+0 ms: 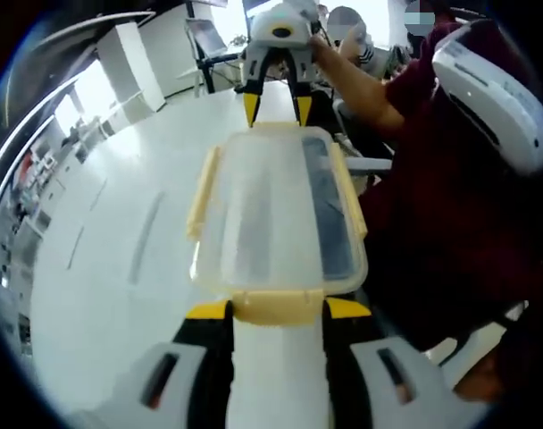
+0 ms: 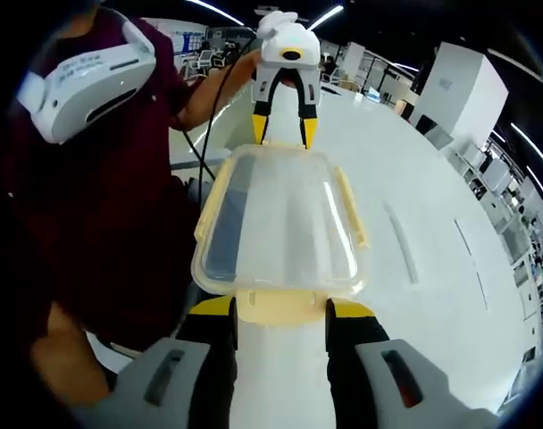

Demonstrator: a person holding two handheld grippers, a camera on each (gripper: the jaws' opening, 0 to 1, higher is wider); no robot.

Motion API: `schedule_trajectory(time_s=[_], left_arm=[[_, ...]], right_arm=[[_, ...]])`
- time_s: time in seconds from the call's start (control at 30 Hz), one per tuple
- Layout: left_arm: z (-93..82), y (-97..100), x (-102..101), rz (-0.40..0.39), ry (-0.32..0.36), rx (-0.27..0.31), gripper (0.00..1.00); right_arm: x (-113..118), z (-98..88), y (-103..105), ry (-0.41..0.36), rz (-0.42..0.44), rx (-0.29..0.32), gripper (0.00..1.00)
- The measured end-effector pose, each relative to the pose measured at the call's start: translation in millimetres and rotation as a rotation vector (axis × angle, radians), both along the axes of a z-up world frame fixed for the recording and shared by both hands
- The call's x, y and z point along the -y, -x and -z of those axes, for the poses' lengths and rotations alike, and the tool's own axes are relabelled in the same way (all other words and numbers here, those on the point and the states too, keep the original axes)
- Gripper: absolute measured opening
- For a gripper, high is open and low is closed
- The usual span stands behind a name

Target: Snap each plastic latch of the storage box into its locked position after aligning the lid with the box until every specified latch is closed and the lid sits flush.

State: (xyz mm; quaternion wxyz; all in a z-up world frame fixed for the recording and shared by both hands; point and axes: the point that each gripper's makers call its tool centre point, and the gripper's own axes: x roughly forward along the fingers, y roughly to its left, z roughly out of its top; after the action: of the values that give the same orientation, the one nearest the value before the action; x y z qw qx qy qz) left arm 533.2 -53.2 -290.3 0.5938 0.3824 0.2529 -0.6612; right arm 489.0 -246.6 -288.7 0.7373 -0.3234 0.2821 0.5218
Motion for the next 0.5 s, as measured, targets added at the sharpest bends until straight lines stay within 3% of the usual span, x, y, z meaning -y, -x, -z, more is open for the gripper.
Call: schedule_trajectory(time_s=[0.5], left_arm=[[-19.8,-19.0,6,0.011,-0.020,0.034,0.37]], right_arm=[[6,-18.4,-15,0.003,0.008,0.042,0.38]])
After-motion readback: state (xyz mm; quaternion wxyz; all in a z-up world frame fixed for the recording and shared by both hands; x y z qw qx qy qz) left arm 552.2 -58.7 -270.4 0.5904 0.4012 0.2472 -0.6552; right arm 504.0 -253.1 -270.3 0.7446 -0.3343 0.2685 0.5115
